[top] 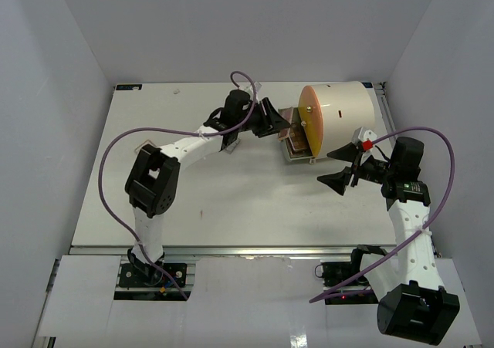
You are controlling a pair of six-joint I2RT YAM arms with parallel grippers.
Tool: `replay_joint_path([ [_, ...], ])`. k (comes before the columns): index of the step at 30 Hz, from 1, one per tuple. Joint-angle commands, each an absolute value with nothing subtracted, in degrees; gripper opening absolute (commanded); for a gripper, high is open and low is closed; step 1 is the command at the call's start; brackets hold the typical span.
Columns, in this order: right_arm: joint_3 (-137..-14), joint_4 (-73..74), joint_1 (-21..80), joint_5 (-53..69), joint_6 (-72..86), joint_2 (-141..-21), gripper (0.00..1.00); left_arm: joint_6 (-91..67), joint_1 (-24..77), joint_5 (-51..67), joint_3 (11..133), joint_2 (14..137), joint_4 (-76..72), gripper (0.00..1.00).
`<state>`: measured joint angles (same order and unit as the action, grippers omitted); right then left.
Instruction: Organize the makeup
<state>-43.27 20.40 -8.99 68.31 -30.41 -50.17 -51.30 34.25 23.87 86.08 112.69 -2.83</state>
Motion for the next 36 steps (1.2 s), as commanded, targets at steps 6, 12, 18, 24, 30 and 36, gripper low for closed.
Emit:
replay_joint_path([
  [6, -43.1, 19.0, -9.3, 70.0, -30.8, -49.0, 0.9, -55.9, 38.6, 18.9, 99.0, 120.9, -2.6, 0.24],
  [12, -43.1, 19.1, -9.3, 70.1, -30.8, -48.8, 0.9, -56.8, 38.8, 17.9, 98.7, 121.8, -2.5, 0.47],
  [18, -43.1, 19.0, -9.4, 70.3, -30.8, -48.8, 0.9, -56.8, 38.9, 17.8, 97.6, 121.0, -2.8, 0.65],
  [24, -43.0, 19.0, -9.4, 70.2, -30.9, -48.8, 0.9, -55.6, 38.9, 18.0, 97.1, 119.6, -1.7, 0.75],
  [30, -42.8, 19.0, -9.4, 70.1, -31.1, -49.1, 0.9, -54.7, 38.9, 17.8, 94.2, 117.4, -2.5, 0.76],
  [36, -42.7, 19.1, -9.4, 69.9, -31.3, -49.0, 0.9, -51.7, 38.9, 17.2, 94.3, 114.2, -0.7, 0.76],
])
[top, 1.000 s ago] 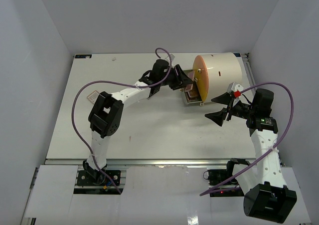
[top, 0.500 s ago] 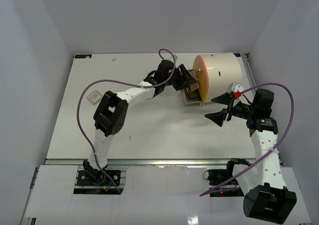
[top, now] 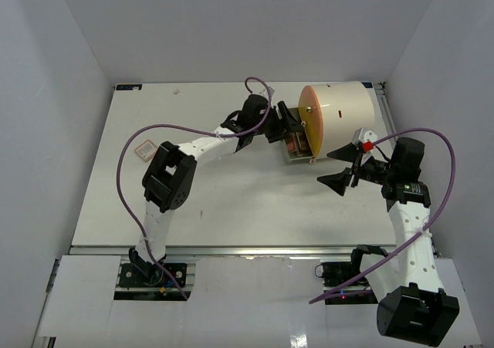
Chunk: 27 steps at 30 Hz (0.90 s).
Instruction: Organize the makeup
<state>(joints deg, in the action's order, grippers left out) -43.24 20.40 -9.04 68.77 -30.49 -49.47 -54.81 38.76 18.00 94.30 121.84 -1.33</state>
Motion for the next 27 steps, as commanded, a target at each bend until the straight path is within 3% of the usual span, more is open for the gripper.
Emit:
replay_joint_path([
  [1, -42.6, 19.1, -9.4, 70.0, -31.5, -49.0, 0.9, -50.3, 38.9, 16.8, 94.4, 113.1, -0.3, 0.77],
  [6, -42.0, 19.5, -9.4, 72.1, -32.7, -49.0, 0.9, -38.6, 37.6, 14.3, 87.1, 102.2, 5.1, 0.8],
  [12, -43.6, 23.5, -3.9, 74.0, -37.2, -49.7, 0.9, -24.8, 30.0, 11.0, 64.0, 76.2, 8.6, 0.98],
  [18, -52.3, 24.0, 21.5, 44.9, -34.1, -59.8, 0.9, -14.3, 22.2, 1.7, 47.3, 54.0, 16.0, 0.98],
  [21, -62.8, 27.8, 30.5, 31.0, -33.1, -71.4, 0.9, -9.9, 22.1, -6.0, 41.4, 43.9, 17.2, 0.98],
  [27, -88.0, 32.0, 40.4, 9.2, -22.9, -101.7, 0.9, -7.9, 21.4, -10.9, 37.5, 35.4, 12.5, 0.98],
])
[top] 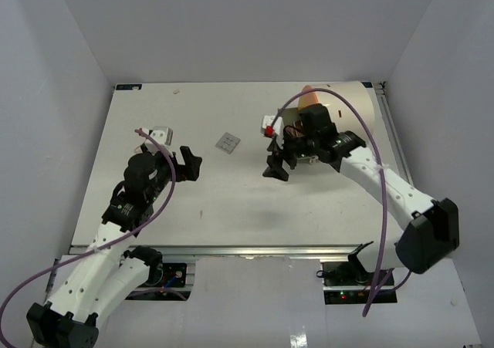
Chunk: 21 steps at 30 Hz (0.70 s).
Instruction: Organize the makeup
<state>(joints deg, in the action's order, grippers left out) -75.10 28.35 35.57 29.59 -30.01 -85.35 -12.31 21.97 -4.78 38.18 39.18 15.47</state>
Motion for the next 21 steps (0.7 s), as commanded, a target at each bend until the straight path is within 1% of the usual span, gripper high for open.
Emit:
replay_joint_path([
  [1, -91.7, 31.7, 41.7, 6.1, -21.3, -106.1, 0.9, -8.0, 20.8, -10.7, 37.7, 35.5, 12.9, 0.98],
  [2, -95.4, 31.3, 42.9, 3.0, -19.6, -110.5, 0.9, -8.0, 20.2, -10.6, 37.9, 35.5, 13.2, 0.98],
  [3, -95.6, 31.3, 43.5, 2.8, -18.5, -110.8, 0.9, -8.2, 20.1, -10.4, 38.0, 35.5, 13.6, 0.98],
  [5, -107.1, 31.7, 44.4, 0.4, -17.7, -121.4, 0.9, -8.3, 19.2, -9.3, 37.8, 34.9, 13.7, 0.98],
  [7, -115.4, 32.9, 44.5, 0.9, -17.9, -129.1, 0.9, -8.3, 18.8, -8.9, 37.6, 34.4, 13.6, 0.98],
  [9, -119.7, 32.7, 44.5, 1.0, -18.2, -133.2, 0.9, -8.4, 18.6, -8.2, 37.5, 33.8, 13.5, 0.98],
  [11, -121.9, 31.2, 44.3, 0.4, -18.5, -136.0, 0.9, -8.4, 18.3, -7.5, 37.3, 33.5, 13.4, 0.98],
  [16, -120.9, 24.1, 44.1, -5.3, -17.6, -137.5, 0.9, -8.3, 17.3, -5.6, 37.4, 33.0, 13.3, 0.98],
  [21, -120.6, 21.8, 42.6, -3.4, -18.3, -138.3, 0.9, -8.3, 16.8, -4.4, 37.3, 32.7, 13.1, 0.98],
])
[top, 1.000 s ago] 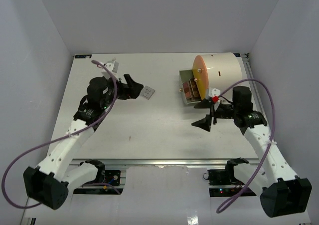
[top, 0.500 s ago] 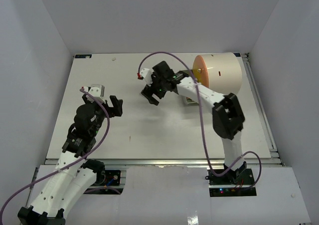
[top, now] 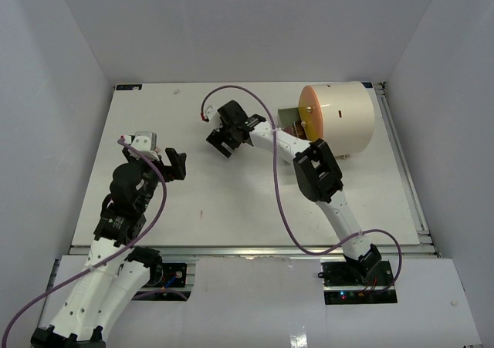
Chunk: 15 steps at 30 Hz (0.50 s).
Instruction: Organize the makeup
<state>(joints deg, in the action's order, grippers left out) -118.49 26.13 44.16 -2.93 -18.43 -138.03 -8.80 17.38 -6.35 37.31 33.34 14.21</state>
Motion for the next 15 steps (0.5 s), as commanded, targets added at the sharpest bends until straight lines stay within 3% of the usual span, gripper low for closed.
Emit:
replay_joint_path([
  [1, -120.4, 21.5, 42.1, -2.1, -18.7, -138.4, 0.9, -8.3, 16.8, -4.2, 37.3, 32.7, 13.1, 0.98],
  [15, -123.0, 23.1, 37.5, 21.2, -29.1, -142.2, 0.9, -8.3, 16.3, -4.2, 37.2, 32.3, 13.2, 0.98],
])
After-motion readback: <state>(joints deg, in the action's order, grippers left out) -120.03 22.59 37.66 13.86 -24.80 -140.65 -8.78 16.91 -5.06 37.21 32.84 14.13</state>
